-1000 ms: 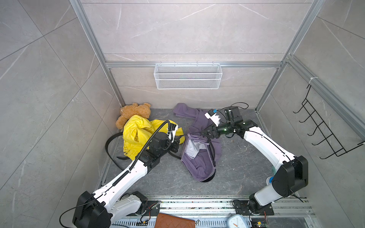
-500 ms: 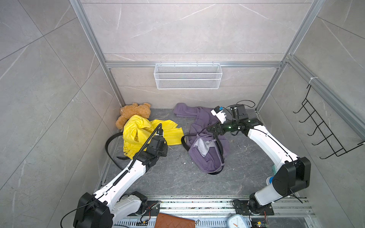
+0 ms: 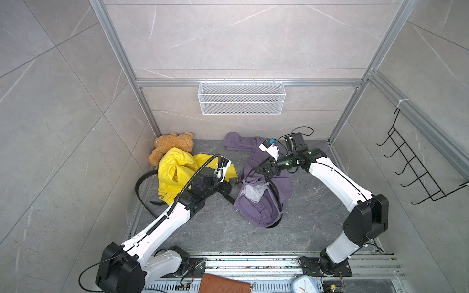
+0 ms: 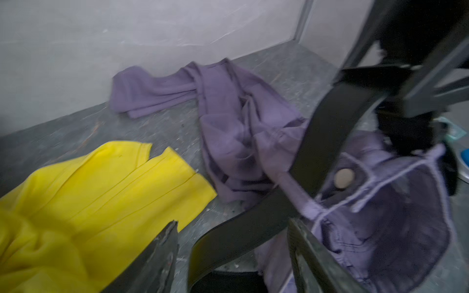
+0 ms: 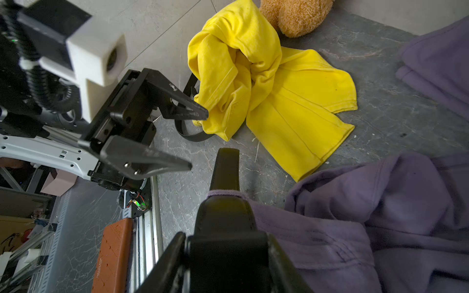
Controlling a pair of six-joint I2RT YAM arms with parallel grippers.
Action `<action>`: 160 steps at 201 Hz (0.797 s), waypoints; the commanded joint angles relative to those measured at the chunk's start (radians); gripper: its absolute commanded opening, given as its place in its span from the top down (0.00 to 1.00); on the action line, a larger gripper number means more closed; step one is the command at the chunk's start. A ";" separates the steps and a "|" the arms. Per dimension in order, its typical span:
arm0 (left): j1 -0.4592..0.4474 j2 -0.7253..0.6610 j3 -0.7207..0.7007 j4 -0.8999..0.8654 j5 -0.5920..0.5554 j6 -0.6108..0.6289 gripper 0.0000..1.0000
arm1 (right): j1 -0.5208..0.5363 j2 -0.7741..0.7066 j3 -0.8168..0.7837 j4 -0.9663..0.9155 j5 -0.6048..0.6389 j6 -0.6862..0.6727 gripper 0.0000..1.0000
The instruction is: Remove the belt from the trousers
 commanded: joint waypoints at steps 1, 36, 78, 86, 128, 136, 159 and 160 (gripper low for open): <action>-0.033 0.019 0.029 0.066 0.098 0.049 0.30 | 0.003 0.010 0.052 0.030 -0.067 0.006 1.00; -0.102 0.038 0.051 0.093 0.087 0.068 0.30 | 0.005 0.014 0.051 0.026 -0.069 0.006 1.00; -0.130 0.116 0.078 0.126 0.007 0.074 0.31 | 0.020 0.007 0.036 0.042 -0.095 0.013 1.00; -0.130 0.121 0.074 0.152 -0.018 0.074 0.32 | 0.026 0.006 0.032 0.034 -0.101 0.007 1.00; -0.130 0.103 0.054 0.206 -0.066 0.083 0.40 | 0.030 -0.014 0.005 -0.022 -0.087 -0.039 1.00; -0.130 0.083 0.043 0.205 -0.061 0.084 0.40 | 0.031 -0.015 0.006 -0.032 -0.077 -0.045 1.00; -0.131 0.044 0.035 0.163 -0.049 0.095 0.38 | 0.032 -0.015 0.013 -0.041 -0.084 -0.052 1.00; -0.131 0.043 0.035 0.162 -0.047 0.097 0.38 | 0.031 -0.015 0.014 -0.041 -0.085 -0.052 1.00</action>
